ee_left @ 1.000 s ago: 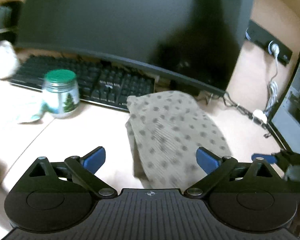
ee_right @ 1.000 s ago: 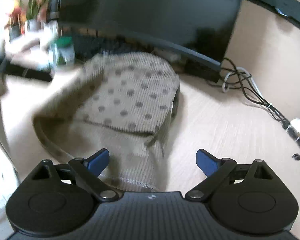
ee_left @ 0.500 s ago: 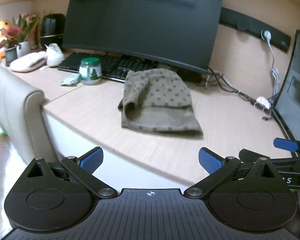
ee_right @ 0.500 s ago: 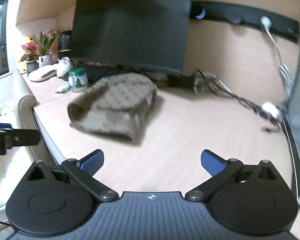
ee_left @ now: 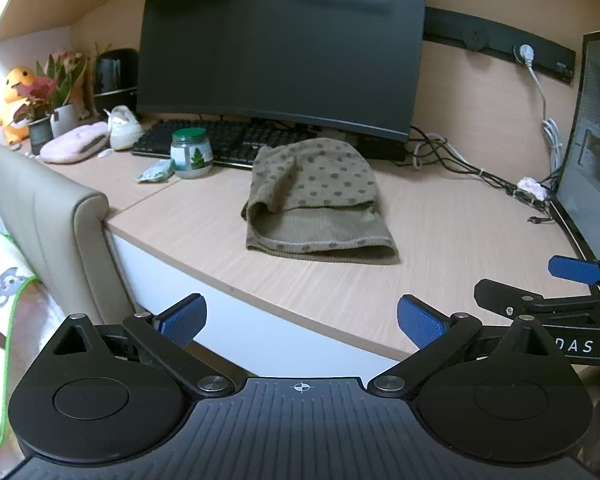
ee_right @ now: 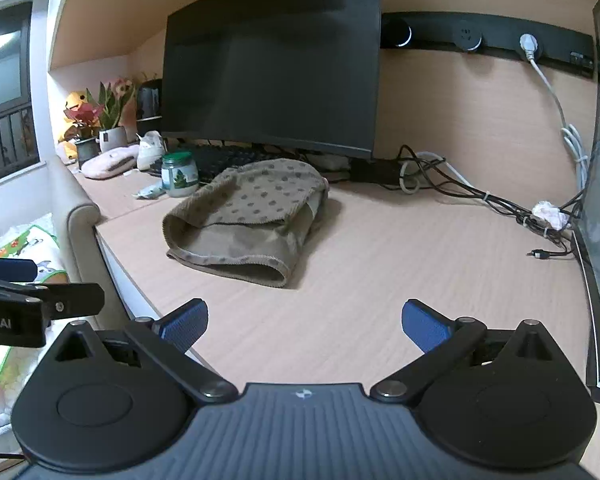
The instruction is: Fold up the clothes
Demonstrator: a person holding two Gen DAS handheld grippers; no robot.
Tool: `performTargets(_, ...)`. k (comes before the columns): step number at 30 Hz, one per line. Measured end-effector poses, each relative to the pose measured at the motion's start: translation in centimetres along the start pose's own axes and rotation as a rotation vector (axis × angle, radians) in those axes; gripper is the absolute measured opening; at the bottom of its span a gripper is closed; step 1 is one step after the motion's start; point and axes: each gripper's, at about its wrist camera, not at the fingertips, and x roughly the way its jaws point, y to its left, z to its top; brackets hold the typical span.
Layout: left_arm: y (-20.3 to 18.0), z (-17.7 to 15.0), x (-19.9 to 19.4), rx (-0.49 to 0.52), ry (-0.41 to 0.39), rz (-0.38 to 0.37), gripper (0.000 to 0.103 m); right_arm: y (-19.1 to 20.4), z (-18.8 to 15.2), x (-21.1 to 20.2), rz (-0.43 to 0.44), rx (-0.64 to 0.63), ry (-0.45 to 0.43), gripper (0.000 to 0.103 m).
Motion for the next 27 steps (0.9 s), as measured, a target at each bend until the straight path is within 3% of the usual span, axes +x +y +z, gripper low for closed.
performTargets(27, 0.32, -0.23, -0.64, -0.009, -0.003, 0.005, 0.103, 0.96, 0.07, -0.03, 0.001, 0.023, 0.002, 0.103)
